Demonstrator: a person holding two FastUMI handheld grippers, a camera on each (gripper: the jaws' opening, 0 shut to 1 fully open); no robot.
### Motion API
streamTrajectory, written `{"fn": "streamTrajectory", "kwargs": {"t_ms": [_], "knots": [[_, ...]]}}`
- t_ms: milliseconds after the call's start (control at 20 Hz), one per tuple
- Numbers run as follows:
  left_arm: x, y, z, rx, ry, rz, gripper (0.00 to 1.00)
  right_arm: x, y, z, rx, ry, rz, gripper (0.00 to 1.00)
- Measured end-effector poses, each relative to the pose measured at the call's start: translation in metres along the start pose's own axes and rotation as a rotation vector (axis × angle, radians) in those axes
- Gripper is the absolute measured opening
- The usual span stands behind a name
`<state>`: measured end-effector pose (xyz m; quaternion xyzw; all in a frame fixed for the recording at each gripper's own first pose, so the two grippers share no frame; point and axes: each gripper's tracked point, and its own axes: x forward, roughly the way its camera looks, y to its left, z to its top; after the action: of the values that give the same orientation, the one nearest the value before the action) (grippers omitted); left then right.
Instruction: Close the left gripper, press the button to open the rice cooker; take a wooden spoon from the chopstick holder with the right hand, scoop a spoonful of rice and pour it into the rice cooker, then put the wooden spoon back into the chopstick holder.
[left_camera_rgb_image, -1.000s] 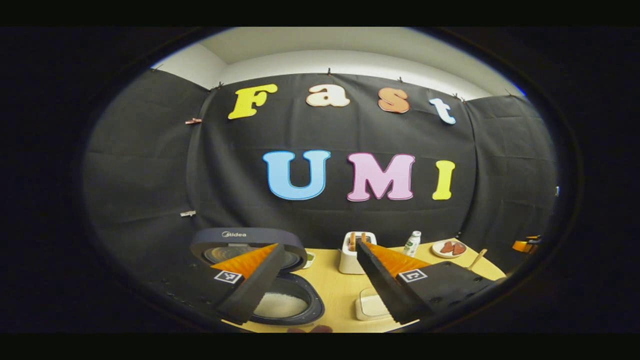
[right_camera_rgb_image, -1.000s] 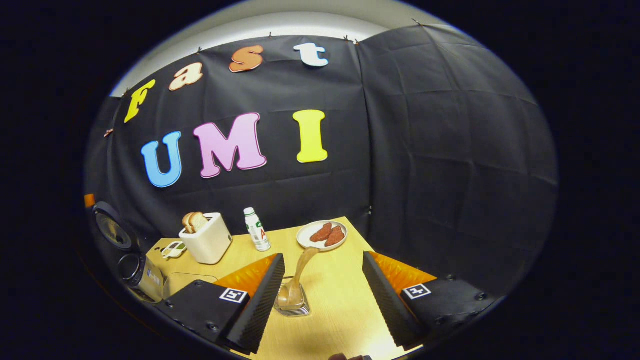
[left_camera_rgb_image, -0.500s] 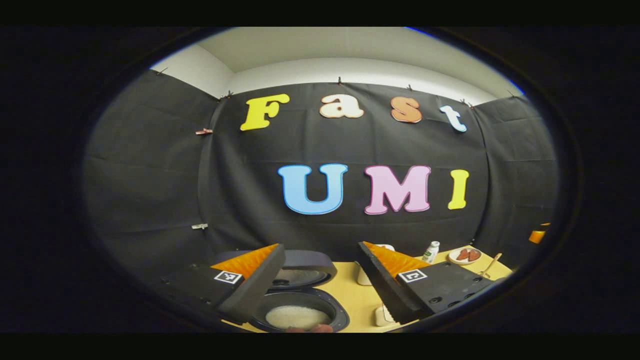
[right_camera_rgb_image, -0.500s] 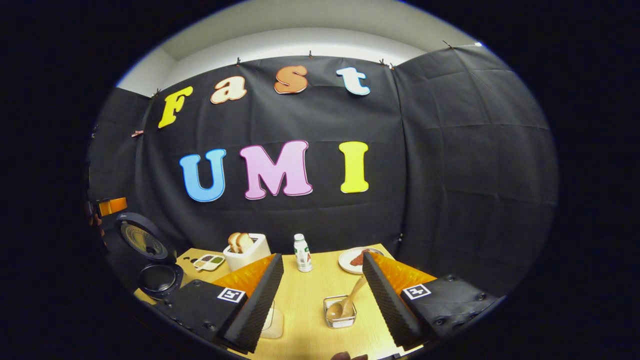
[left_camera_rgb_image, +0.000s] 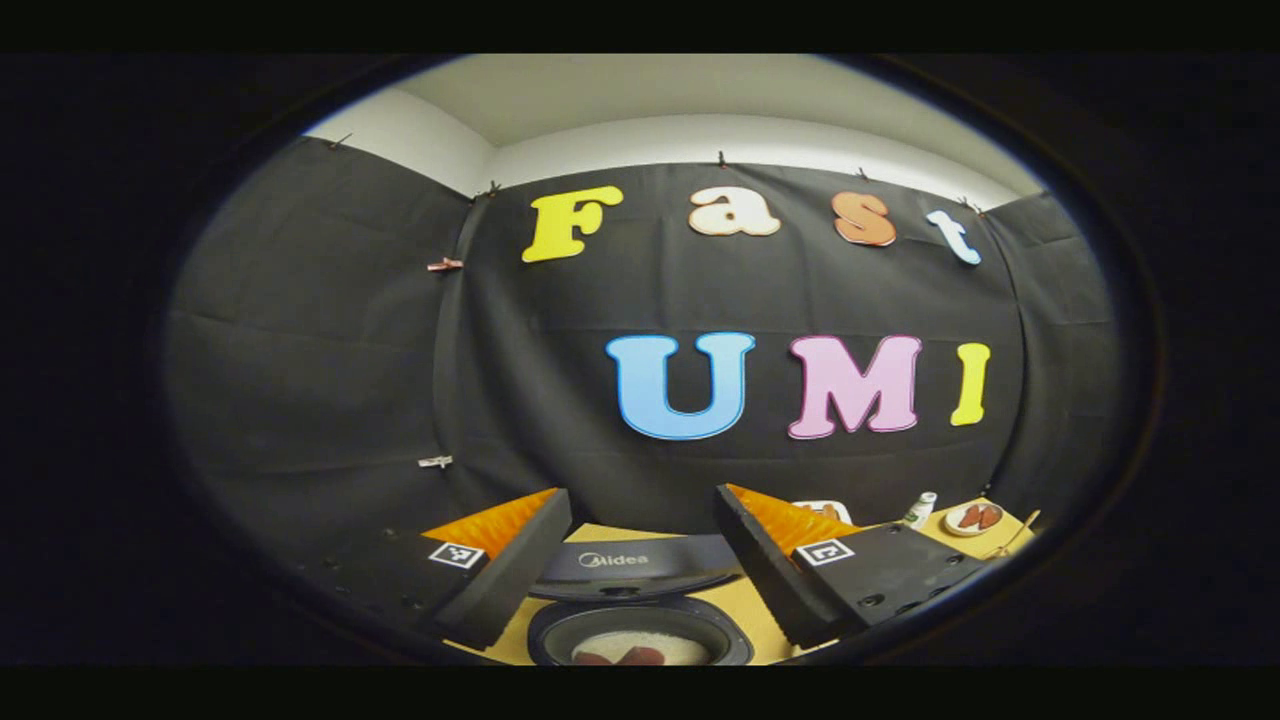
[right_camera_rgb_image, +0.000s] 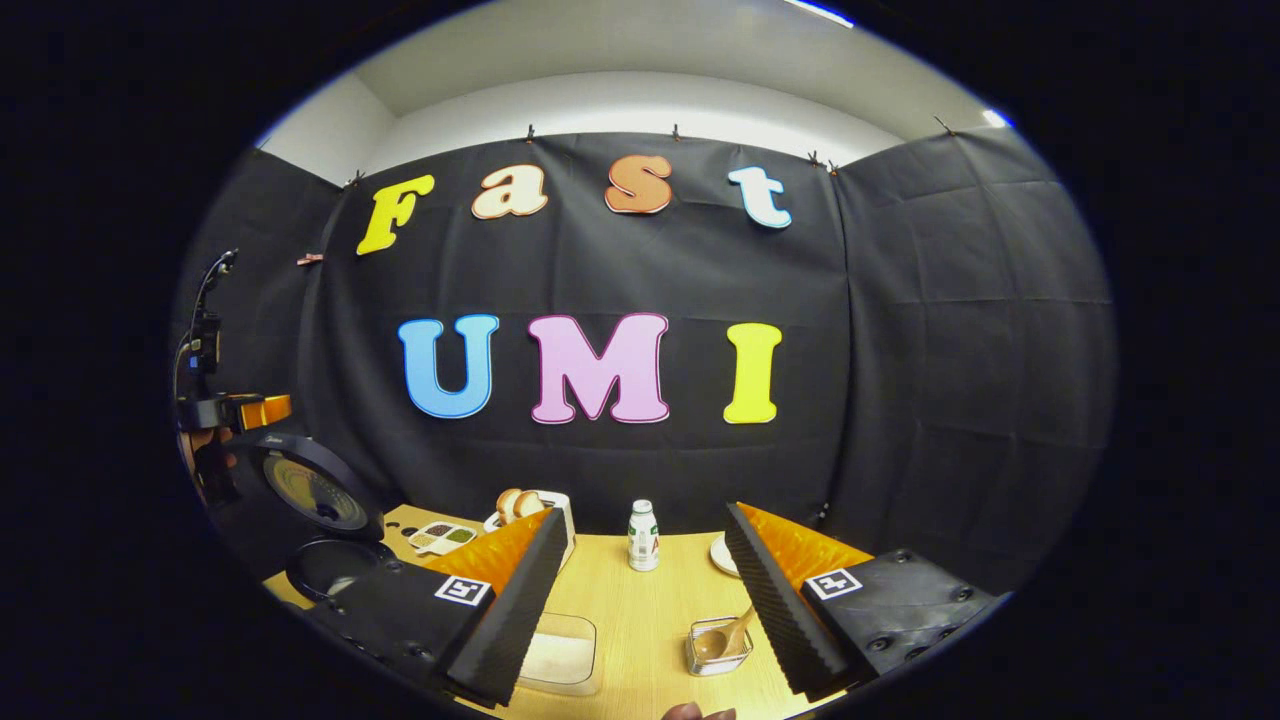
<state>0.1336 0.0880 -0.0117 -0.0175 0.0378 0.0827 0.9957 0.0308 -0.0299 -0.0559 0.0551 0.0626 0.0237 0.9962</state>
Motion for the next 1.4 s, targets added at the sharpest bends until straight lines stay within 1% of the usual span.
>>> {"fn": "streamTrajectory", "kwargs": {"t_ms": [100,250,400,500,600,800,1100,1200,1250,1400], "knots": [[0.011,0.002,-0.006,0.008,0.01,-0.001,0.97,0.001,0.003,-0.007,-0.018,0.016,-0.01,0.98],[0.027,0.006,-0.015,0.001,0.023,0.013,0.98,0.002,0.007,-0.008,-0.002,0.027,-0.013,0.98],[0.041,0.007,-0.033,-0.012,0.064,0.024,0.98,0.003,0.003,-0.008,-0.004,0.029,-0.023,0.98],[0.043,0.013,-0.046,-0.019,0.096,0.048,0.98,0.003,0.002,-0.009,0.001,0.035,-0.023,0.98],[0.041,0.01,-0.046,0.002,0.098,0.054,0.99,0.006,0.0,-0.011,0.003,0.041,-0.023,0.98],[0.024,0.005,-0.052,0.011,0.086,0.066,0.99,0.008,0.001,-0.015,0.005,0.05,-0.007,0.98],[-0.018,-0.003,-0.081,0.002,0.146,0.065,1.0,0.014,0.008,-0.016,0.008,0.059,0.034,0.98],[-0.029,-0.005,-0.093,-0.003,0.172,0.068,0.99,0.016,0.01,-0.016,0.007,0.06,0.047,0.98],[-0.035,-0.006,-0.099,-0.004,0.185,0.069,1.0,0.017,0.011,-0.017,0.006,0.062,0.053,0.98],[-0.048,-0.009,-0.116,-0.007,0.218,0.074,1.0,0.019,0.016,-0.019,0.001,0.066,0.072,0.98]]}}
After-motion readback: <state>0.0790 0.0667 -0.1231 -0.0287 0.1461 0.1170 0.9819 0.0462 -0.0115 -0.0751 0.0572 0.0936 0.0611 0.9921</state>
